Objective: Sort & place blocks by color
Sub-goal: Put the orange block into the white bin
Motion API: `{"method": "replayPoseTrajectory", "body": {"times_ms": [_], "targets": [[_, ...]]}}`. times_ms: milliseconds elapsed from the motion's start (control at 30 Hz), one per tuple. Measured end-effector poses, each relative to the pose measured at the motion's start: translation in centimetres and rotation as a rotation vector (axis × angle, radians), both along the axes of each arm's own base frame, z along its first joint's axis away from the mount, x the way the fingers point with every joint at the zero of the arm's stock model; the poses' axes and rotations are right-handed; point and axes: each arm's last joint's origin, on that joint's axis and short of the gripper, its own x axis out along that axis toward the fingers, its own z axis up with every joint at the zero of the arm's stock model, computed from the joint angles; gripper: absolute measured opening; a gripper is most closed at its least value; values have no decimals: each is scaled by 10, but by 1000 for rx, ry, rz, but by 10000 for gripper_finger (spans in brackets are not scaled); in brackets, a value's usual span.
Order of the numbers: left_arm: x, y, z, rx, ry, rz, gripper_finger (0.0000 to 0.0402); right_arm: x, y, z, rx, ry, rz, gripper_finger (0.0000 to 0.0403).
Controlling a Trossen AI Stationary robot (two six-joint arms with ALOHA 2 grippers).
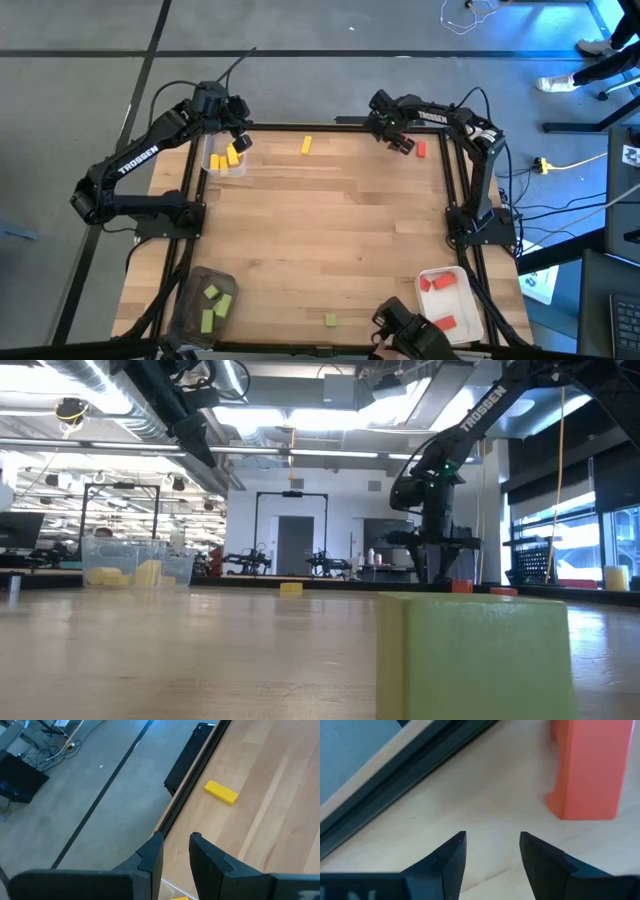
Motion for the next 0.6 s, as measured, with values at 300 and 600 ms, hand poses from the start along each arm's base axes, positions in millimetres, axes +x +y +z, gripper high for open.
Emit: {"method": "replayPoseTrajectory", "body": {"times_ms": [300, 600], "targets": [[0, 0, 0, 0, 0, 0, 82, 4, -4, 1, -58, -23, 153, 184], [0, 0, 0, 0, 0, 0, 82, 4, -11, 11, -30, -112, 232, 184]]}}
